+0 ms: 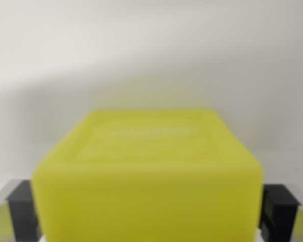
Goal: Pick yellow cube
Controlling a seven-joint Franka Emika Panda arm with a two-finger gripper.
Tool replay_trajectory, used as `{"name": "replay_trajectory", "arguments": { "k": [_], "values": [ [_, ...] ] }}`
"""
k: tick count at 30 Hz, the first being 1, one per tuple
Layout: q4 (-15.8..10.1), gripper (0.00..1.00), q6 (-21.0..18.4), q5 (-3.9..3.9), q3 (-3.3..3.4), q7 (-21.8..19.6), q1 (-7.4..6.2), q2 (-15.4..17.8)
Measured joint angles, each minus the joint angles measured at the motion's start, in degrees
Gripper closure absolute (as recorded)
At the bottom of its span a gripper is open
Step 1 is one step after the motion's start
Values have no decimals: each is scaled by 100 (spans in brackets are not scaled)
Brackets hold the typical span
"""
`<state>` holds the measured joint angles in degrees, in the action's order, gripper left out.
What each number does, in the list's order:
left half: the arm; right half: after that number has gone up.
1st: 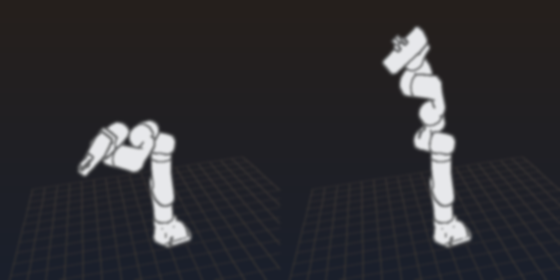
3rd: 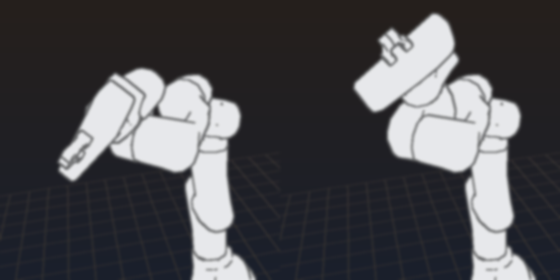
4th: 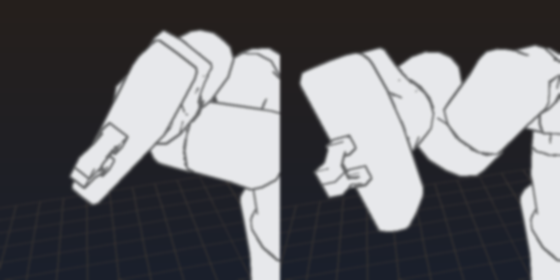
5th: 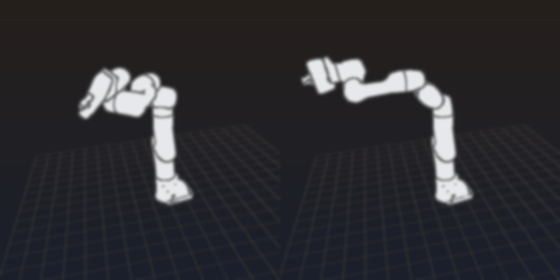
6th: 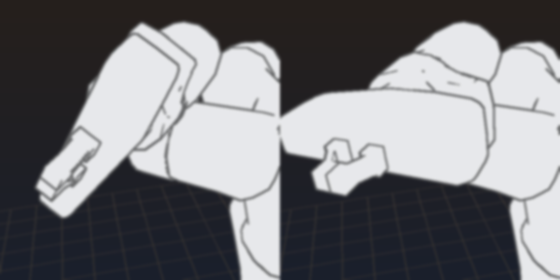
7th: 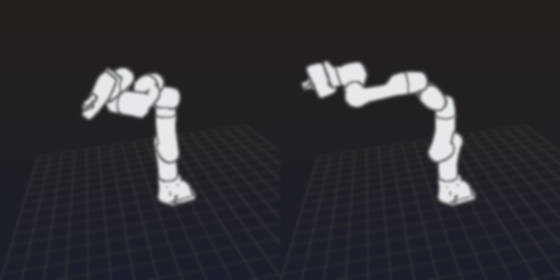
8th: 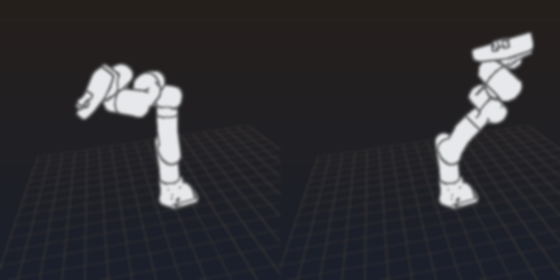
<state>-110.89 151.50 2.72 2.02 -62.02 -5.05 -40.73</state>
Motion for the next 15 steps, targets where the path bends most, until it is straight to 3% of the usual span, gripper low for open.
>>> {"name": "replay_trajectory", "arguments": {
  "k": [5,6,15],
  "values": [
    [0,0,0,0,0,0,0,0],
    [1,100,0,0,1,0,0,0],
    [-62,100,-114,-6,2,-8,-1,181]
  ]
}}
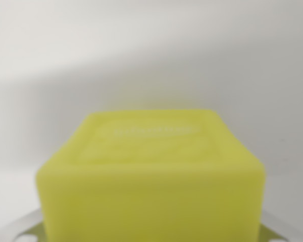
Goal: Pick yellow cube
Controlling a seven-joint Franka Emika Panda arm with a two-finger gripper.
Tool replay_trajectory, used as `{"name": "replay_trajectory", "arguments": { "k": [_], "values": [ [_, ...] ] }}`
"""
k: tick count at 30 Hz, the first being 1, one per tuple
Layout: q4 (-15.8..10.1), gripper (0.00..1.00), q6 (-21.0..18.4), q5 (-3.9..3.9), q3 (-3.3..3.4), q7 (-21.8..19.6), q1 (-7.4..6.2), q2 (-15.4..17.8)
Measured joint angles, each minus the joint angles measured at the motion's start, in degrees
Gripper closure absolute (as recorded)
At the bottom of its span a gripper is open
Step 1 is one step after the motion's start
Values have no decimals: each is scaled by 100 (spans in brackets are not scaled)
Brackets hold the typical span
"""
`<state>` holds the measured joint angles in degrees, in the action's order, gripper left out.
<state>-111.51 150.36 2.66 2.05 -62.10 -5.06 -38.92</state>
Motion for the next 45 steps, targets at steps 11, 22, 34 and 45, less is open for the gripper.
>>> {"name": "replay_trajectory", "arguments": {
  "k": [11,22,34,45],
  "values": [
    [-107,100,-251,-37,0,-25,4,353],
    [-178,100,-519,-71,0,-47,8,693],
    [-216,100,-830,-102,0,-68,12,1044],
    [-218,100,-1129,-126,0,-84,15,1345]
  ]
}}
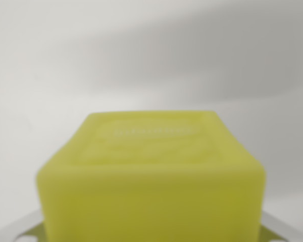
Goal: Pick yellow cube
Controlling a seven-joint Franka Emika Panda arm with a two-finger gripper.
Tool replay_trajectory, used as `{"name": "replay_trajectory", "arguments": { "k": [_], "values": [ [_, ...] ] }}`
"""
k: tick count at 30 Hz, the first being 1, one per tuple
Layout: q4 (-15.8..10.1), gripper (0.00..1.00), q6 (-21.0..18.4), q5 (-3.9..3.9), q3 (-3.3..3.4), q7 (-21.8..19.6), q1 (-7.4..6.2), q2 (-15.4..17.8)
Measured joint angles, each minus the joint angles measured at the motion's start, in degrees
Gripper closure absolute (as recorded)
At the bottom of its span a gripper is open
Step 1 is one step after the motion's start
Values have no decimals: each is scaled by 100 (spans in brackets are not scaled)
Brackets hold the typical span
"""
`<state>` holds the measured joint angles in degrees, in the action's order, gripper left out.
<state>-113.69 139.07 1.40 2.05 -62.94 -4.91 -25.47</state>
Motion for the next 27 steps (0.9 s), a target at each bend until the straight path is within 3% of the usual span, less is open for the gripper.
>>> {"name": "replay_trajectory", "arguments": {
  "k": [27],
  "values": [
    [141,100,-793,-48,0,-30,5,646]
  ]
}}
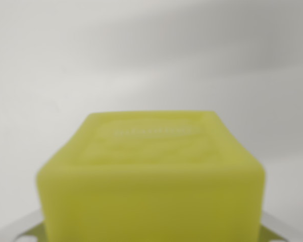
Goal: Pick yellow cube
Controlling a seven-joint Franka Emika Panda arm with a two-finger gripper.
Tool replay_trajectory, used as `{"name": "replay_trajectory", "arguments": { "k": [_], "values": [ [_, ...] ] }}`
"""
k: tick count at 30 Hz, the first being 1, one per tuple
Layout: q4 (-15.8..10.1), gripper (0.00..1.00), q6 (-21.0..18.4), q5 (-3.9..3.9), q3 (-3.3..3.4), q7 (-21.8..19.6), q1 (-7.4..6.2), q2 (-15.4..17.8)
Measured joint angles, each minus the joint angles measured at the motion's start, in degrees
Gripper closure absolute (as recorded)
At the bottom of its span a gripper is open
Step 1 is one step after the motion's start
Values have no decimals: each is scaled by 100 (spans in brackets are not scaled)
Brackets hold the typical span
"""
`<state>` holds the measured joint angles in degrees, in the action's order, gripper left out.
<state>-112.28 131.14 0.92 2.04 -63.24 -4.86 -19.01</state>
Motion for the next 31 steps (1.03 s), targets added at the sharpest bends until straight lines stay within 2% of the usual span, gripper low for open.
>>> {"name": "replay_trajectory", "arguments": {
  "k": [21,31],
  "values": [
    [253,100,-650,-24,0,-16,1,400],
    [275,100,-697,-25,0,-17,2,424]
  ]
}}
